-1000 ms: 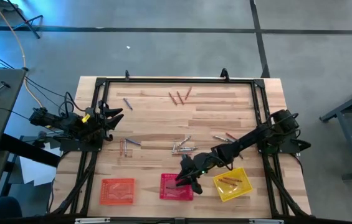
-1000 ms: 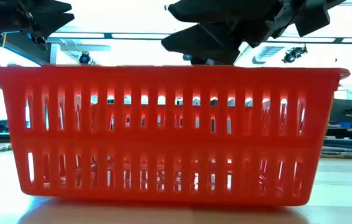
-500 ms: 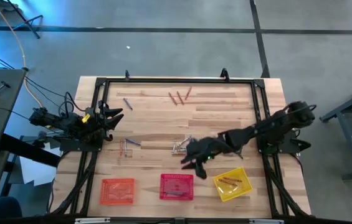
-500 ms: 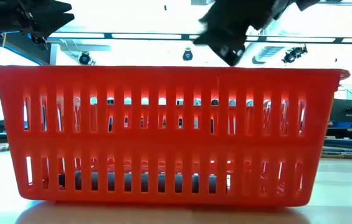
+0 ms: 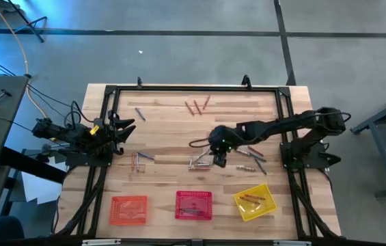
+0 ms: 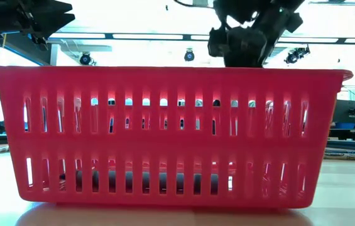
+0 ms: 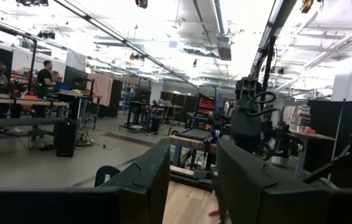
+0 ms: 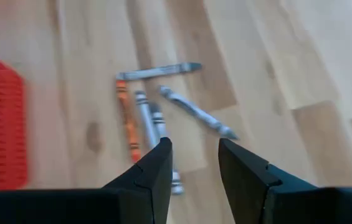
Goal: Sort crayons
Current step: Put the gray crayon into the orange bin
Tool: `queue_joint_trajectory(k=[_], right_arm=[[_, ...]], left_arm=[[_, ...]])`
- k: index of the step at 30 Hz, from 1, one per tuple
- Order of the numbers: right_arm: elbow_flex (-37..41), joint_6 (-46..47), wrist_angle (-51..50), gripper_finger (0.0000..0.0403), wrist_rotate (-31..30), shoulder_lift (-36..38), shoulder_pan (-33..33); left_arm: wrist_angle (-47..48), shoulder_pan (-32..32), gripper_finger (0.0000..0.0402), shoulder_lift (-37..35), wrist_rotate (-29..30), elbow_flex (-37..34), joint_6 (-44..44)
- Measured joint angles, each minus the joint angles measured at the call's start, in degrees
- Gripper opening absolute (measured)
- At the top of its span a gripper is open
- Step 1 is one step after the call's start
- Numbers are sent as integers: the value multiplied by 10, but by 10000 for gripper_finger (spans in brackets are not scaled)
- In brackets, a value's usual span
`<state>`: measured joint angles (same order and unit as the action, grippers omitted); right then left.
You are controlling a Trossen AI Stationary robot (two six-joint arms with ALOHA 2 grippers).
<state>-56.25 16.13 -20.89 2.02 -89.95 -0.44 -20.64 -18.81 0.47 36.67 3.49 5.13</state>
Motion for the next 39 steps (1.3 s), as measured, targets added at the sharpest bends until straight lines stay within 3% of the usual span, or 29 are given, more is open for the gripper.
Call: queue_joint_trajectory(k=[14,20,27,39], right_arm=[[0,-69,14,122,0,0,-92],[0,-148,26,122,1,-39,-71],[0,-179,75,122,1,-103,-46],[0,-196,96,122,2,-132,-21]], left_arm=[[0,0,117,0,0,0,10],[0,0,117,0,0,0,11],[2,0,117,0,0,0,11],[2,0,117,0,0,0,25]])
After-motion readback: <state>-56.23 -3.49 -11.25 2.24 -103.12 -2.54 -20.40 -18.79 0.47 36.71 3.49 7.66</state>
